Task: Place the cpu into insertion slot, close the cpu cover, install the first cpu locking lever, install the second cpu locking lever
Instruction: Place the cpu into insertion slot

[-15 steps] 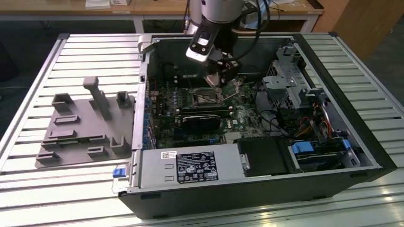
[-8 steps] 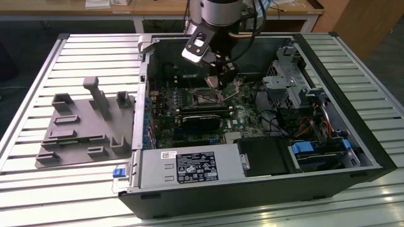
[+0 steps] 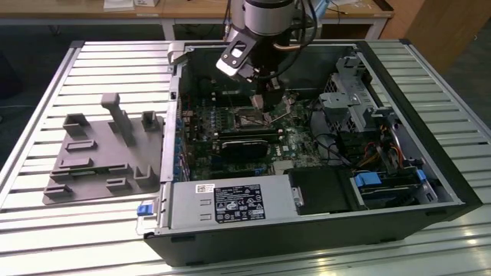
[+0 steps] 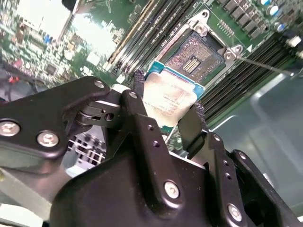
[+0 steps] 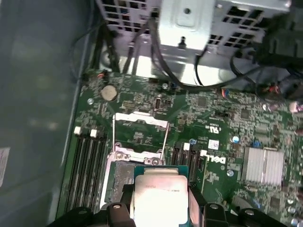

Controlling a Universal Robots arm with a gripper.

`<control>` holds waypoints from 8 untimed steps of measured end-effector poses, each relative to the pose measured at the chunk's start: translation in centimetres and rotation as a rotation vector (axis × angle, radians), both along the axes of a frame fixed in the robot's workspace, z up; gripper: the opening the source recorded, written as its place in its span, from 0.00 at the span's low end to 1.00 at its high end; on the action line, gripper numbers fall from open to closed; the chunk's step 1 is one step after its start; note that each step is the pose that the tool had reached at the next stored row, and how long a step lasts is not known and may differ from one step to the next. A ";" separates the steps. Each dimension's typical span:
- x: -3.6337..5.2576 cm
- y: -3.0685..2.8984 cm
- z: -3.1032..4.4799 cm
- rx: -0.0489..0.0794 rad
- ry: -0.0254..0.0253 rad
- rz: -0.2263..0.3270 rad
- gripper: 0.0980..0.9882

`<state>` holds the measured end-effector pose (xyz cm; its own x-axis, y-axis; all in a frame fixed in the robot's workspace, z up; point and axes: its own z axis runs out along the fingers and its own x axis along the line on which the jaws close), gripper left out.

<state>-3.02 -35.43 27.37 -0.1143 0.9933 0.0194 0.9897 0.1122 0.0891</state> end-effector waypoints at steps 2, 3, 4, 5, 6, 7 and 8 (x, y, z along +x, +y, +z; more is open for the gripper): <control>0.00 0.00 -0.15 0.000 0.0000 -0.037 0.49; -0.01 0.00 -0.23 0.000 0.0000 -0.054 0.49; -0.01 0.00 -0.31 0.000 0.0000 -0.069 0.49; -0.03 0.01 -0.39 0.000 0.0000 -0.083 0.49; -0.08 0.04 -0.49 0.000 0.0001 -0.091 0.49; -0.17 0.09 -0.63 0.000 0.0001 -0.095 0.49; -0.29 0.13 -0.78 0.000 0.0000 -0.097 0.49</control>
<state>-3.30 -35.30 26.59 -0.0180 0.9996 0.0195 0.9959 0.0162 0.0891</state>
